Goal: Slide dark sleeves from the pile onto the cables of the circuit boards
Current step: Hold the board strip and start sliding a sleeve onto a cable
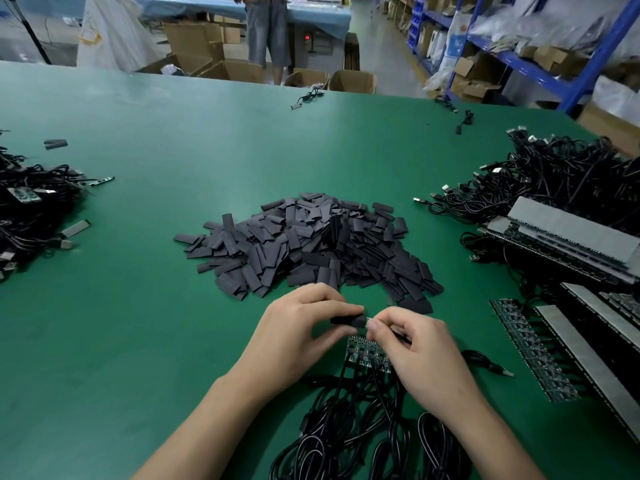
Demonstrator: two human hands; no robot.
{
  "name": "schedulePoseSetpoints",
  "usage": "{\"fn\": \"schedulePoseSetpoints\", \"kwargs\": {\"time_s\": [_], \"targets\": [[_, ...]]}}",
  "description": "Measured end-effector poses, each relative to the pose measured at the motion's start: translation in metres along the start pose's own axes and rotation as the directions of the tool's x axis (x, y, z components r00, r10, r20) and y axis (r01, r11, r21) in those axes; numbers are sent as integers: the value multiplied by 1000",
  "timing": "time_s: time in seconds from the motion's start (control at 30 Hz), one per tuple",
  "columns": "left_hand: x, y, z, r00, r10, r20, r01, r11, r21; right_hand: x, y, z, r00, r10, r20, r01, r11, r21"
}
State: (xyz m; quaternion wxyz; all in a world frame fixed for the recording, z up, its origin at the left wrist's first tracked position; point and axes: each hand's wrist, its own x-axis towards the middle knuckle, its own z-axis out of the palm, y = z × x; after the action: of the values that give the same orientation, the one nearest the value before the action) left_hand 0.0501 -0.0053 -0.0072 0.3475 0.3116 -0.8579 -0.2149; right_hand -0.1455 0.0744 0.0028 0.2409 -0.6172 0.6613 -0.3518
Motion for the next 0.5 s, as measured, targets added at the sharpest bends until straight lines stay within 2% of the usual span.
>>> {"fn": "schedulePoseSetpoints", "kwargs": {"time_s": [0.27, 0.5], "targets": [[0, -3, -2, 997, -32, -71, 31, 999, -20, 0, 1, -15, 996, -32, -80, 31, 999, -19], [1, -2, -2, 998, -2, -61, -1, 998, -59, 0, -4, -13, 1000, -14, -23, 16, 996, 89]]}}
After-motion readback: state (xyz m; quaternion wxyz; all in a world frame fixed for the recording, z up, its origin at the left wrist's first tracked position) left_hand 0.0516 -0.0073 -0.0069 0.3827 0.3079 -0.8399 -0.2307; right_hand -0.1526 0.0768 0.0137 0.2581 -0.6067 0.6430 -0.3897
